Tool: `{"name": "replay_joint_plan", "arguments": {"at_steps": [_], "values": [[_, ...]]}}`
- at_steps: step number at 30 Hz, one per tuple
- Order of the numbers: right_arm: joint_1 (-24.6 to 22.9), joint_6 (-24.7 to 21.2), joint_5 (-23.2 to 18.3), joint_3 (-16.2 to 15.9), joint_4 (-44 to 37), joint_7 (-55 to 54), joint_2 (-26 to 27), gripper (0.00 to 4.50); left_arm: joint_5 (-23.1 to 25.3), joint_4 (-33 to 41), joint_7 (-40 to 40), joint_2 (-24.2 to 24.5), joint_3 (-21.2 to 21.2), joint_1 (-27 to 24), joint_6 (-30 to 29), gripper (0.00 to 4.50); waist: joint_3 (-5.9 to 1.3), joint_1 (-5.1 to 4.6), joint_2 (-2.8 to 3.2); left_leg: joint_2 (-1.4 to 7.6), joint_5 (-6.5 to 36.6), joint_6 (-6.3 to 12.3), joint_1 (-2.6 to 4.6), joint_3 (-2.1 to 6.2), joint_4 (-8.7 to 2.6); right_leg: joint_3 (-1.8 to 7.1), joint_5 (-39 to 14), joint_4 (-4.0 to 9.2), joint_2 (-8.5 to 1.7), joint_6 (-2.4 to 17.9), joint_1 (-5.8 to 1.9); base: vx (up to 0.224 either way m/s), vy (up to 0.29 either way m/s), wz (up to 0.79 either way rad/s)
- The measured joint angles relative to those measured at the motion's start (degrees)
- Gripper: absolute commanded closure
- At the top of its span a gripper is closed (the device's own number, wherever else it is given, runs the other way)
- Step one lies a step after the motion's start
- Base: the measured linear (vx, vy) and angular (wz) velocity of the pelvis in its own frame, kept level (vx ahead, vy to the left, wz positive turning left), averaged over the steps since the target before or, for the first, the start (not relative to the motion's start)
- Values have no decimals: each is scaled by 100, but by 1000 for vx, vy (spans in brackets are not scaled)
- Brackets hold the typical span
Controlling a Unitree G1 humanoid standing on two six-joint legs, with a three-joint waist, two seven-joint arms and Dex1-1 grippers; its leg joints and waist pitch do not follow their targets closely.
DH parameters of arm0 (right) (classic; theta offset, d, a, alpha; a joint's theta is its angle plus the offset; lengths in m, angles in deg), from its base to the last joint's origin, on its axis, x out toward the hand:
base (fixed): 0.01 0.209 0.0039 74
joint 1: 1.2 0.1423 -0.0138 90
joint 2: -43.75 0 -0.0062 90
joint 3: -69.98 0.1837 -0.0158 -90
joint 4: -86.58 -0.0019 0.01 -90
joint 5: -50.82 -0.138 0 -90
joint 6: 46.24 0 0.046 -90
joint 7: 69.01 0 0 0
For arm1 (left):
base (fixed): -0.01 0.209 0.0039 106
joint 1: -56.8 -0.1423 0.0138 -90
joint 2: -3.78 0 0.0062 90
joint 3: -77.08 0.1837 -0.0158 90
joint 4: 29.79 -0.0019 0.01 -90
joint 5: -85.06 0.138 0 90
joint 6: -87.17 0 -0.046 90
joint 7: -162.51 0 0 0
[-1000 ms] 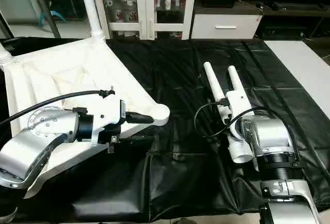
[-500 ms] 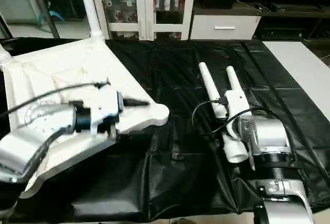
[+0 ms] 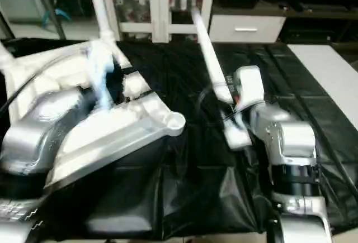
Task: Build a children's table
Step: Pick table leg
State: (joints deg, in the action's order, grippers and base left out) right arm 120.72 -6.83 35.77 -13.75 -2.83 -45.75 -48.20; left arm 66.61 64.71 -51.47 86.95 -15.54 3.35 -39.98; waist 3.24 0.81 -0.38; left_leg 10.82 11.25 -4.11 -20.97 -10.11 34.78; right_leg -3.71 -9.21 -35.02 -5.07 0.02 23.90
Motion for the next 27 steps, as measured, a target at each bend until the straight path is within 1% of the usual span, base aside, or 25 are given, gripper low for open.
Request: {"name": "replay_joint_plan", "arguments": {"at_steps": [2, 4, 7, 11, 13, 15, 17, 21, 22, 23, 25, 27], "values": [[21, 354, -3, -339, -329, 184, 70, 270, -351, -141, 262, -309, -172, 271, -253, 74, 2, 17, -31, 3, 1, 2, -12, -1, -2, -2, -1, 1, 1, -1, 3, 0, 0, 0], [20, 711, 101, -659, -550, 274, 106, 270, -602, -320, 484, -561, -273, 454, -408, 74, 3, 55, -42, 4, 2, 4, -11, -1, 0, -3, -1, 3, 1, -1, 11, 0, 0, 0], [13, 964, 201, -886, -651, 253, 266, 270, -766, -569, 734, -758, -467, 555, -551, 74, 5, 112, -47, 4, 2, 4, -11, -1, 0, -3, -1, 4, 1, -1, 11, 0, 0, 0], [-56, 1194, 241, -912, -836, 59, 515, 270, -796, -851, 1060, -918, -799, 677, -710, 74, 11, 140, -57, 3, 2, 4, -15, 2, 4, -4, 0, 5, 1, -1, 11, 0, 0, 0], [-102, 1331, 240, -975, -992, 35, 564, 270, -1010, -887, 1237, -1049, -1034, 740, -817, 74, 12, 143, -58, 2, 4, 7, -16, 2, 4, -4, 0, 9, -1, -1, 9, 0, 0, 0], [-119, 1385, 241, -1024, -1056, 25, 570, 270, -1141, -897, 1332, -1104, -1133, 802, -880, 74, 13, 152, -60, 2, 4, 7, -17, 3, 4, -5, 0, 9, -1, -1, 9, 0, 0, 0], [-215, 1477, 256, -1133, -1127, 27, 574, 270, -1310, -943, 1460, -1179, -1241, 883, -894, 74, 13, 153, -60, 2, 4, 7, -16, 3, 3, -5, 0, 9, 0, -2, 9, 0, 0, 0], [-359, 1647, 487, -1424, -1165, 82, 482, 270, -1659, -1059, 1578, -1315, -1585, 931, -938, 74, 14, 137, -61, 3, 3, 6, -17, 4, 4, -7, 1, 8, 0, -2, 9, 0, 0, 0], [-389, 1737, 569, -1492, -1176, 91, 408, 270, -1750, -1061, 1582, -1341, -1667, 931, -998, 102, 15, 138, -62, 2, 3, 6, -16, 6, 4, -7, 1, 8, 0, -2, 8, 0, 0, 0], [-404, 1773, 608, -1514, -1181, 92, 397, 270, -1802, -1061, 1595, -1356, -1705, 931, -1041, 110, 15, 136, -62, 2, 3, 6, -17, 6, 4, -7, 1, 8, 0, -2, 8, 0, 0, 0], [-451, 1861, 664, -1565, -1183, 83, 388, 270, -1872, -1061, 1678, -1357, -1769, 931, -1169, 110, 15, 134, -62, 3, 3, 5, -16, 6, 4, -8, 1, 8, 0, -3, 9, 0, 0, 0], [-462, 1873, 684, -1582, -1181, 64, 388, 270, -1918, -1061, 1738, -1339, -1781, 931, -1240, 145, 14, 135, -62, 3, 3, 6, -17, 7, 4, -8, 0, 8, 0, -3, 8, 0, 0, 0]]}}
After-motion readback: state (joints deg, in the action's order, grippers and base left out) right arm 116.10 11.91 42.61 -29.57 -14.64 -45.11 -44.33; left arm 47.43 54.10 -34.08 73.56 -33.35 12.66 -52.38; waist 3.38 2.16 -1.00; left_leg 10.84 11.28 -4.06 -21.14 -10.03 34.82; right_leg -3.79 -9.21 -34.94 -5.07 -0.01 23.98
